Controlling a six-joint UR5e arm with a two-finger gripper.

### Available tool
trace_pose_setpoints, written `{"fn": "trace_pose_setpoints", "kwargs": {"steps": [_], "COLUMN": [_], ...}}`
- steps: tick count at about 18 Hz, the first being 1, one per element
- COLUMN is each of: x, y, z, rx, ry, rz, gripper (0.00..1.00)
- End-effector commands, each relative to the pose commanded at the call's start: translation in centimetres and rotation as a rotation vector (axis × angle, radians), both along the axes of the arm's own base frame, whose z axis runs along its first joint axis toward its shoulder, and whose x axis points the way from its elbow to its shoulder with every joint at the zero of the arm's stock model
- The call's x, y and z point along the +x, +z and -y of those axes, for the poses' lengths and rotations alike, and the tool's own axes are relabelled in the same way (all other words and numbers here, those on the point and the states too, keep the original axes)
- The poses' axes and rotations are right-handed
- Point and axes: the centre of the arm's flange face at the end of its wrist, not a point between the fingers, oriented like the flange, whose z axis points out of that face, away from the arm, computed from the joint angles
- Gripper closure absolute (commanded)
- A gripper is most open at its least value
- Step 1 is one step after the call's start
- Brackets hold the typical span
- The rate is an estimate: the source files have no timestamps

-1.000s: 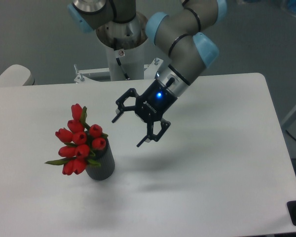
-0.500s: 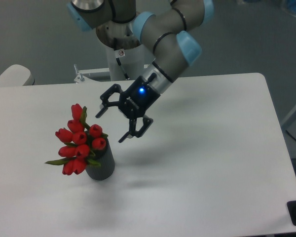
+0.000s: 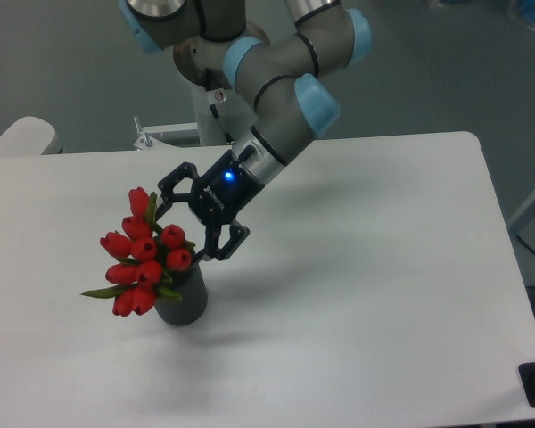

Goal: Pick up the flowers from the vase
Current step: 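Lower the gripper around the tulip stems and close it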

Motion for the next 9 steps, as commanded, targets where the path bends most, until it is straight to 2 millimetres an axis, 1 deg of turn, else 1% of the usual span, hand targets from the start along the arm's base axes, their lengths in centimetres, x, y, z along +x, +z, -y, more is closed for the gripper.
{"fn": "trace_pose_setpoints", "kwargs": {"steps": [5, 9], "x": [-0.2, 0.4], "y": [-0.3, -0.1], "z": [-0.4, -1.1], "rx": [-0.002, 0.002], "ry": [-0.005, -0.023], "rz": [0.005, 0.000], "gripper": [0.00, 0.00]}}
